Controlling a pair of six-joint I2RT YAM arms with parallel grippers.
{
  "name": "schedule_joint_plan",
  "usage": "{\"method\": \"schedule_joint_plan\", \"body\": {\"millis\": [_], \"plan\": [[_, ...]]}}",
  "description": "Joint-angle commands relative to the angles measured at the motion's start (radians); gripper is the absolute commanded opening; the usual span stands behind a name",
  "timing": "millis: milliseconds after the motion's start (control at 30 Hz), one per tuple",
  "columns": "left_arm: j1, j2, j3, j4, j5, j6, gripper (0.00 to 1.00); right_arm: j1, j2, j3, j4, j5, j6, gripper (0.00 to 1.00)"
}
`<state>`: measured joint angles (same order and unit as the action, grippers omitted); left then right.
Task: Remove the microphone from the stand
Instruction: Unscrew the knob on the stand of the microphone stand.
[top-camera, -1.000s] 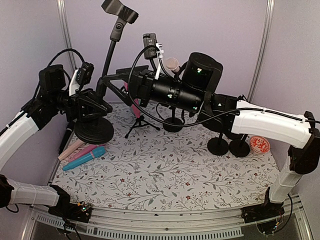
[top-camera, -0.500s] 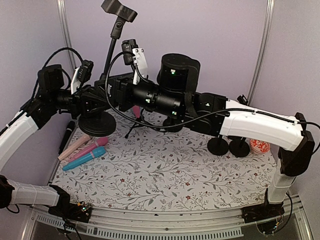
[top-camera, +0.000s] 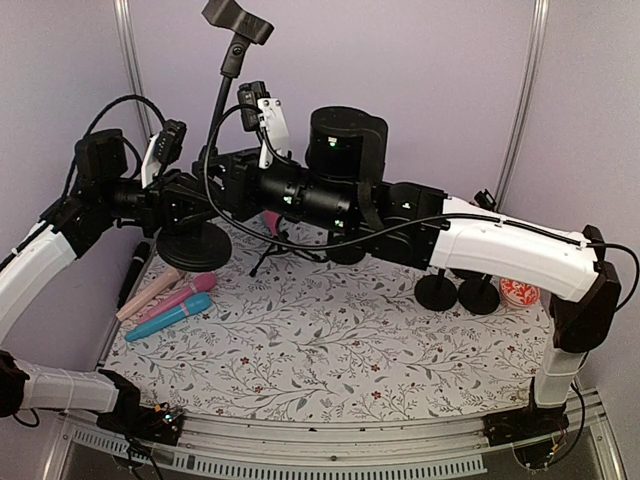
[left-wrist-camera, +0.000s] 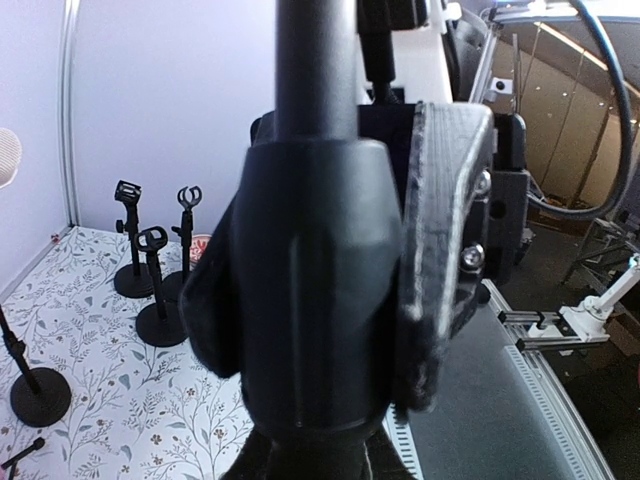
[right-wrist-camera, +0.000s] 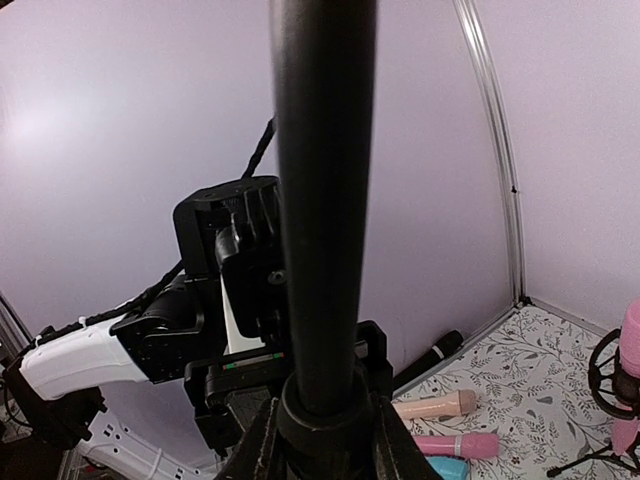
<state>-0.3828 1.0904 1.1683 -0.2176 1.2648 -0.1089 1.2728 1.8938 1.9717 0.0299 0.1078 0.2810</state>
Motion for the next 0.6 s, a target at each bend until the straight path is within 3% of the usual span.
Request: {"method": "schedule_joint_plan", "body": {"millis": [0,300,567], "plan": [[0.005,-0.028,0.004,0.026,0.037,0.001,0.0,-0.021,0.01,0.031,0.087,-0.123,0.017,0.0],[-0.006,-0.03,-0.037,0.12,0.17,-0.131,0.0,-0.082,-0.035,-0.115,0.415,-0.685,0.103,0.0],[-0.043,-0.031,-0.063,0.13,0.248,-0.175,0.0,-0.087,0.029,-0.003,0.505,-0.974,0.122,0.0]]}}
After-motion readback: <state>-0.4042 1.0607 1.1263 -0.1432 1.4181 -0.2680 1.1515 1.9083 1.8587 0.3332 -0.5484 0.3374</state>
